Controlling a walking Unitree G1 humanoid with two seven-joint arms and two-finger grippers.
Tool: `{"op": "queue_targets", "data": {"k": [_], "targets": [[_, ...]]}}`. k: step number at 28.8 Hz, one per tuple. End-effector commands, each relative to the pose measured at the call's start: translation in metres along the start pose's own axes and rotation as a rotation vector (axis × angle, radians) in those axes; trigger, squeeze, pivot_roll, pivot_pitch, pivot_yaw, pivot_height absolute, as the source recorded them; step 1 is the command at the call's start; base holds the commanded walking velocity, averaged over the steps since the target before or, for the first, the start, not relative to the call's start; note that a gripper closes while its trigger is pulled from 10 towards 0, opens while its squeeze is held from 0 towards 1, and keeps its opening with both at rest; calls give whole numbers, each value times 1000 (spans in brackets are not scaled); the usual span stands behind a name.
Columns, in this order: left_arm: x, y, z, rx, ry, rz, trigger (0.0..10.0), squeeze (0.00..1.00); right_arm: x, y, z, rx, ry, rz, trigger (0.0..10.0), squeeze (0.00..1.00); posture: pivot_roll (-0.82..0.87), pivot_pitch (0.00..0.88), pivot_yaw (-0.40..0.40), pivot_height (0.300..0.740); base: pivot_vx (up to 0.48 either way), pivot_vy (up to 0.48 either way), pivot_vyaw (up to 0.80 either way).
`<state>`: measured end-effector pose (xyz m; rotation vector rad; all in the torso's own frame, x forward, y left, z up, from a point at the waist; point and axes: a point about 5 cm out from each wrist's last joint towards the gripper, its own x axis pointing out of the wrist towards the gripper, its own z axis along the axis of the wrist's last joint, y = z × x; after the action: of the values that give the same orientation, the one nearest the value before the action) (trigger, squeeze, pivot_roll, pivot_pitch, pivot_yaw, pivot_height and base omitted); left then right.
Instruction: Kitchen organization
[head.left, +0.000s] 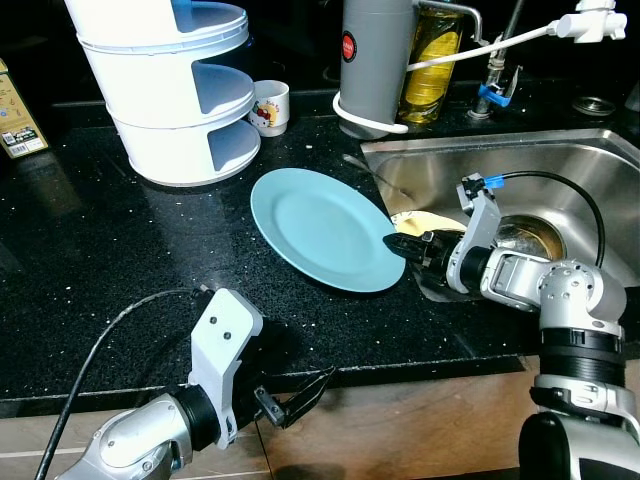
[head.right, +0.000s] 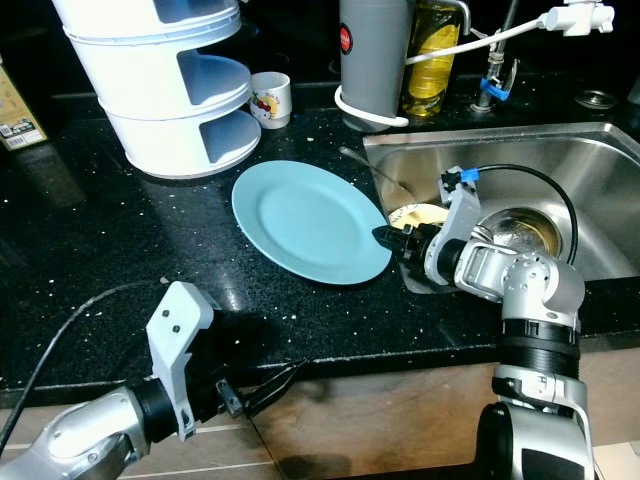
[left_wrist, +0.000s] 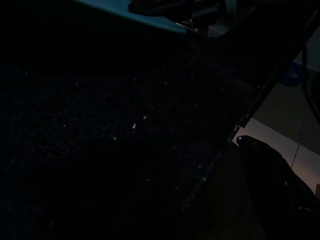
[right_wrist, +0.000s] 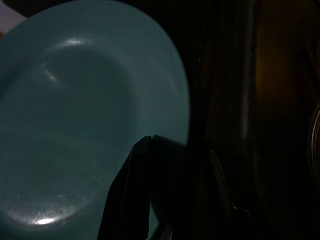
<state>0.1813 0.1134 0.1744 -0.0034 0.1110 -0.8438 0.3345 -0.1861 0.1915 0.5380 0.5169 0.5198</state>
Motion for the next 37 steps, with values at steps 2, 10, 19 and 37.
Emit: {"op": "queue_targets", "data": {"k": [2,10,19,37], "targets": [[-1,3,-14,-18,80,11,10000,0,-2,35,16,-143,-75,183,0,0,73,0,-31,740,0,0,0],[0,4,-12,-11,70,20,10000,0,-12,46,44,-172,-342,281,0,0,76,0,-30,740,0,0,0],[3,8,-7,3,34,40,10000,0,-23,49,63,-60,-535,353,0,0,74,0,-28,740,0,0,0],[6,7,-6,9,27,38,10000,0,-29,27,75,22,-655,254,0,0,76,0,-27,740,0,0,0]]}}
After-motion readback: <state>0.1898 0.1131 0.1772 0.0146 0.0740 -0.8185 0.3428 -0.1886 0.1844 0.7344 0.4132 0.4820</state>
